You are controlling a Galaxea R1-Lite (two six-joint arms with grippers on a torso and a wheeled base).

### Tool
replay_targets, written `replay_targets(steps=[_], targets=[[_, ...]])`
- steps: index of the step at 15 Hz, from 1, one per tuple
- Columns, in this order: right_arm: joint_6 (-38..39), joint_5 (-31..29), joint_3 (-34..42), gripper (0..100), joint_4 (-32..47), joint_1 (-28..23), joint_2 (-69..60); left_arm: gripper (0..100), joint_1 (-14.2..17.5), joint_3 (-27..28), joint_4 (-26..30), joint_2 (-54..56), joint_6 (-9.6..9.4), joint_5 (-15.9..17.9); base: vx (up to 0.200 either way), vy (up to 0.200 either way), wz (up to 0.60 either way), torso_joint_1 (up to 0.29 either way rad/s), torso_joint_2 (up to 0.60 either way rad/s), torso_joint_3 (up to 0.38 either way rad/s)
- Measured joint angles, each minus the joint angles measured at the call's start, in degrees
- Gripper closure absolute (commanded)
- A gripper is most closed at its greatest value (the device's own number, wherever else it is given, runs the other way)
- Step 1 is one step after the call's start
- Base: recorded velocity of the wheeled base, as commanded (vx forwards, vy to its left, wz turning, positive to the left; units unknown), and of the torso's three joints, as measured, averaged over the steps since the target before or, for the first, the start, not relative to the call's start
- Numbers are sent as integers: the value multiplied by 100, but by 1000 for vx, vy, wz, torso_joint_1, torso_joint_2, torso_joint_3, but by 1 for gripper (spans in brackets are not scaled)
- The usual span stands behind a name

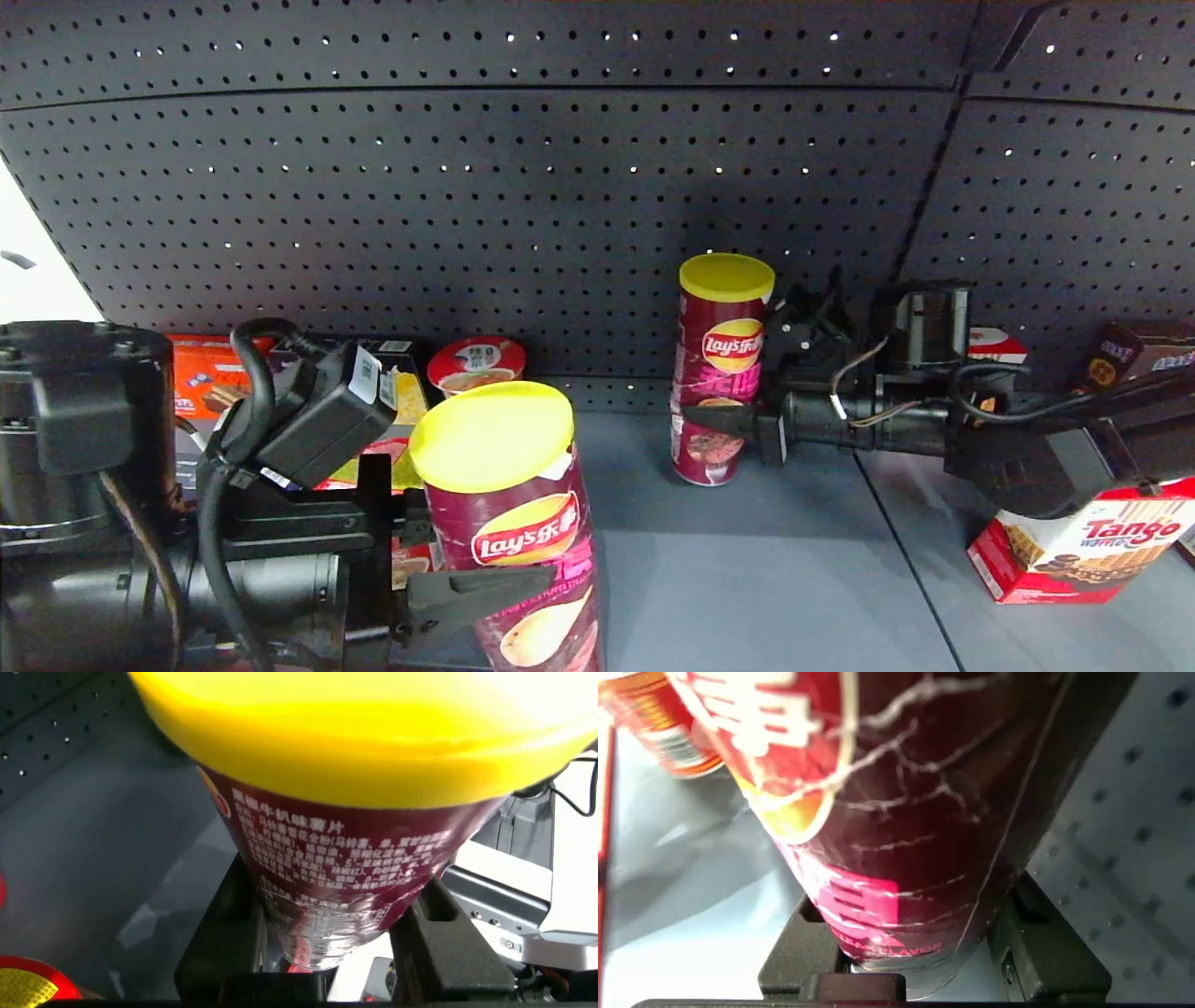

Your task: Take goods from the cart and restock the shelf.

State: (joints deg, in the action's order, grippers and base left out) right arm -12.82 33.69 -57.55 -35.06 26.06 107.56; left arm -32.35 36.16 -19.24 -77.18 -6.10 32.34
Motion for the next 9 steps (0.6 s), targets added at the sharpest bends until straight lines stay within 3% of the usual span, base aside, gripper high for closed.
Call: replay_targets(steps=[9], targets=[[183, -252, 1545, 100, -321, 518, -1289, 100, 0, 383, 0, -101, -4, -33, 0, 0, 0, 0, 0, 0]])
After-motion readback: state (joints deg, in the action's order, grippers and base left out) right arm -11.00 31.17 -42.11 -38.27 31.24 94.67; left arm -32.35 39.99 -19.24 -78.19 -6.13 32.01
